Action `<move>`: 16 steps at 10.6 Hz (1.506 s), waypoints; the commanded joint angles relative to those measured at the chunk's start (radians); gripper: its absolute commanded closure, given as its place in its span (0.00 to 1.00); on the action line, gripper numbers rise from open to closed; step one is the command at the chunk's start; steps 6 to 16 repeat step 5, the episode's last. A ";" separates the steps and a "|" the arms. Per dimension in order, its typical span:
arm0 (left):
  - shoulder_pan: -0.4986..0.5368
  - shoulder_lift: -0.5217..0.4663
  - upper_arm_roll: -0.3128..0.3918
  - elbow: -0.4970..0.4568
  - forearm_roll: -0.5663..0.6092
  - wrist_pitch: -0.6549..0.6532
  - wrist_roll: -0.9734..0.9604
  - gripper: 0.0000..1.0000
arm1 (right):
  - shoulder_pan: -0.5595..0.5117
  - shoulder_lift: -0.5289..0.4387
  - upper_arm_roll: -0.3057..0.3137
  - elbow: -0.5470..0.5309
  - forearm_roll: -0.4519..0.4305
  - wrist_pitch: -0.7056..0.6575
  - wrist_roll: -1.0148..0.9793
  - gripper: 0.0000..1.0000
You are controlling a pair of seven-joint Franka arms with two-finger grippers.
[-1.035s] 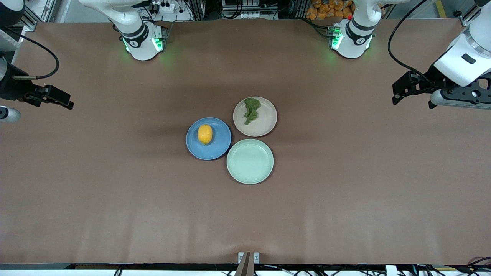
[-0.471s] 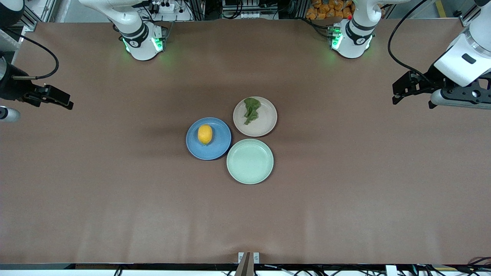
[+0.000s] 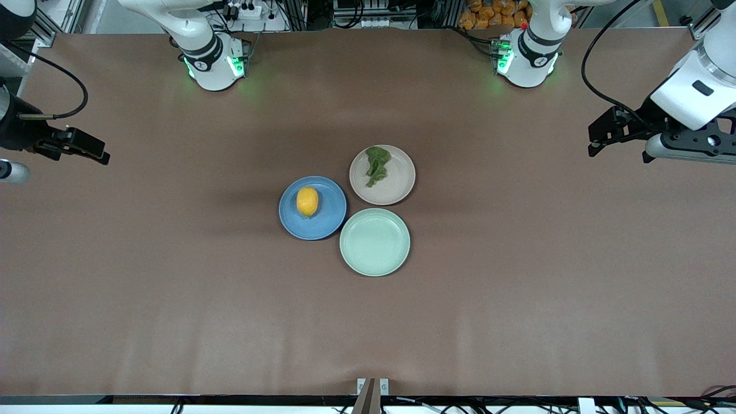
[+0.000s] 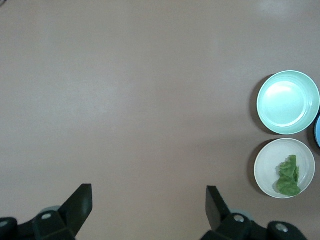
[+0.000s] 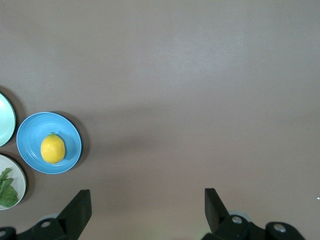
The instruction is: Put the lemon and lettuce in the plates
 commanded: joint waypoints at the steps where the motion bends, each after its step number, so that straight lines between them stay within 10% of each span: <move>1: 0.004 -0.006 0.000 0.010 -0.010 -0.017 0.021 0.00 | 0.002 -0.001 -0.003 0.012 0.001 -0.005 -0.010 0.00; 16: 0.004 -0.005 0.000 0.010 -0.010 -0.017 0.019 0.00 | -0.012 -0.006 0.012 0.012 0.004 -0.008 -0.009 0.00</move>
